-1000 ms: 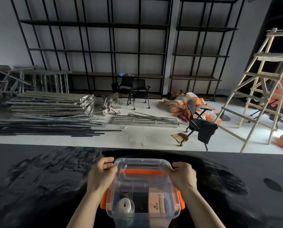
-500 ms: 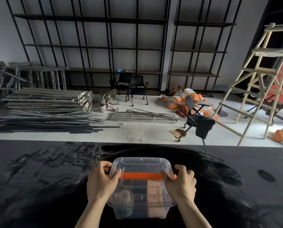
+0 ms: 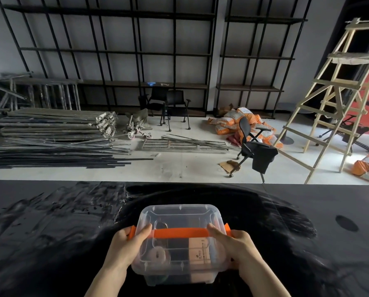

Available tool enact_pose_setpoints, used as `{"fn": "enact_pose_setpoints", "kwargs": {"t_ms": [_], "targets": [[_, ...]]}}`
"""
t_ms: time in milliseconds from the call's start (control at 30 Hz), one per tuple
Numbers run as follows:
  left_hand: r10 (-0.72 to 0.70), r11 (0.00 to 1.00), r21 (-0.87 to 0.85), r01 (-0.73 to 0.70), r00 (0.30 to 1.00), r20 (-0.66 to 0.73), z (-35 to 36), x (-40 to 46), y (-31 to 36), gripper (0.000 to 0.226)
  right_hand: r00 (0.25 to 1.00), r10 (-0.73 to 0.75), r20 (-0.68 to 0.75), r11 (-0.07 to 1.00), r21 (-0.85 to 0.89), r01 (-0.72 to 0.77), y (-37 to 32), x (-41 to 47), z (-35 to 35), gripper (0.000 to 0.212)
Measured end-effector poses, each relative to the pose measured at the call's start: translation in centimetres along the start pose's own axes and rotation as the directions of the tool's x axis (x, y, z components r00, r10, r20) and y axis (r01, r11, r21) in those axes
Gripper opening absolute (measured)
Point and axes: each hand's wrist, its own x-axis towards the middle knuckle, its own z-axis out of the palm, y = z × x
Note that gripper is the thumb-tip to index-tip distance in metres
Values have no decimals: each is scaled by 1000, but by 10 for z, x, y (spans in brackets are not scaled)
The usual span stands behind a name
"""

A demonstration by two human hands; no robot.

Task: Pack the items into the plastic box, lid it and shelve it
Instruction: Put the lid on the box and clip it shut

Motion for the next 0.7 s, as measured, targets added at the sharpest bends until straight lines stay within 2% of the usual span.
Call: {"fn": "enact_pose_setpoints", "kwargs": {"t_ms": [167,267,367,500,700], "targets": [[53,998,32,-49,991,-120,11,13,12,33,991,-76,-115,997,-17,74,-13,16,6,70],[111,990,113,-88,969,-220,21,27,20,32,961,-156,-226,985,-107,135,-24,28,10,54],[228,958,237,-159,927,-297,32,33,28,28,924,-252,-289,956,-224,190,-33,37,17,39],[324,924,322,-205,868,-377,42,34,27,43,892,-319,-320,919,-336,208,-33,40,25,39],[412,880,410,-240,815,-407,46,30,29,36,835,-453,-311,823,-506,258,-32,35,27,39]]}}
